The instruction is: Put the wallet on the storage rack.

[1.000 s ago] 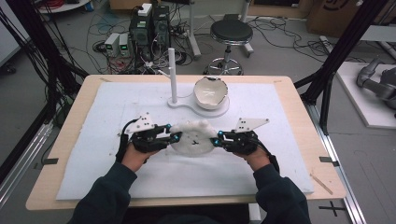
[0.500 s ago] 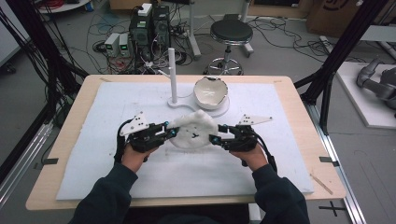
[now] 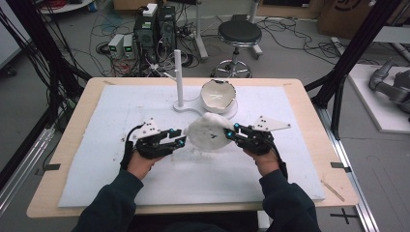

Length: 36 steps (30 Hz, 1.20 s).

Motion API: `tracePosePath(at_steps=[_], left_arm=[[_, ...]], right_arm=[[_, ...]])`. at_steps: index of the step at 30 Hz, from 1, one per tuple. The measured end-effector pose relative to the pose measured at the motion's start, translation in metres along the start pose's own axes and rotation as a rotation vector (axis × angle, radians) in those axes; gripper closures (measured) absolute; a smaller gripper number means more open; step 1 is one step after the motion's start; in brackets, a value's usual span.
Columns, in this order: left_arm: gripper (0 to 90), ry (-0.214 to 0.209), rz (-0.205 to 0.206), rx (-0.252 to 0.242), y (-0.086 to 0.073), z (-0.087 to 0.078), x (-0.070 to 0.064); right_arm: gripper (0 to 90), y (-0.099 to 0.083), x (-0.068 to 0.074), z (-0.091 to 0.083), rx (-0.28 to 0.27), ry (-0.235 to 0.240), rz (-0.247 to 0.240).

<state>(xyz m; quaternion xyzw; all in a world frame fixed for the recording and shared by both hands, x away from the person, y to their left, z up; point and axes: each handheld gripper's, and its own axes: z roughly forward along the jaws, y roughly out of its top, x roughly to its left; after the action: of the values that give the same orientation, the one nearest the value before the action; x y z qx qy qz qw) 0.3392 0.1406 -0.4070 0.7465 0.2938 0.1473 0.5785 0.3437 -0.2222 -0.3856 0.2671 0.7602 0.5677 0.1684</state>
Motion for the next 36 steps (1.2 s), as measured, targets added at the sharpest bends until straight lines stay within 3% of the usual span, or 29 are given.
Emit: tracePosePath(at_steps=[1, 2, 3, 4, 5, 7, 8, 13, 18, 26, 28, 33, 36], left_arm=[[55.8, 0.028, -0.009, -0.005, 0.0, -0.004, 0.005], [50.2, 0.028, -0.009, -0.005, 0.0, -0.004, 0.005], [50.2, 0.056, -0.025, -0.01, 0.0, -0.008, 0.009], [43.3, 0.097, -0.049, -0.02, 0.0, -0.017, 0.02], [41.9, 0.097, -0.049, -0.02, 0.0, -0.017, 0.02], [36.9, 0.155, -0.08, -0.046, 0.0, -0.032, 0.034], [35.1, 0.155, -0.08, -0.046, 0.0, -0.032, 0.034], [25.6, 0.242, -0.141, -0.088, -0.003, -0.052, 0.055], [25.1, 0.257, -0.174, -0.101, -0.007, -0.058, 0.062], [24.9, 0.271, -0.187, -0.109, -0.008, -0.06, 0.066], [19.5, 0.281, -0.198, -0.104, -0.009, -0.061, 0.067], [19.5, 0.278, -0.207, -0.102, -0.011, -0.062, 0.069], [19.5, 0.279, -0.212, -0.099, -0.012, -0.063, 0.069]], right_arm=[[77.8, 0.002, -0.001, -0.002, -0.002, -0.018, -0.009], [77.8, 0.002, -0.001, -0.002, -0.002, -0.018, -0.009], [77.9, 0.004, -0.002, -0.004, -0.002, -0.038, -0.026], [78.0, 0.009, -0.004, -0.007, -0.003, -0.074, -0.066], [77.9, 0.012, -0.005, -0.008, -0.004, -0.083, -0.079], [78.0, 0.018, -0.007, -0.009, -0.004, -0.109, -0.112], [78.0, 0.021, -0.008, -0.008, -0.001, -0.122, -0.129], [77.9, 0.041, -0.02, -0.001, 0.021, -0.164, -0.182], [77.9, 0.067, -0.037, 0.008, 0.042, -0.21, -0.257], [77.9, 0.101, -0.059, 0.026, 0.078, -0.273, -0.35], [77.9, 0.109, -0.066, 0.034, 0.109, -0.301, -0.407], [77.7, 0.108, -0.073, 0.045, 0.133, -0.329, -0.478], [77.7, 0.101, -0.079, 0.055, 0.197, -0.345, -0.512]])
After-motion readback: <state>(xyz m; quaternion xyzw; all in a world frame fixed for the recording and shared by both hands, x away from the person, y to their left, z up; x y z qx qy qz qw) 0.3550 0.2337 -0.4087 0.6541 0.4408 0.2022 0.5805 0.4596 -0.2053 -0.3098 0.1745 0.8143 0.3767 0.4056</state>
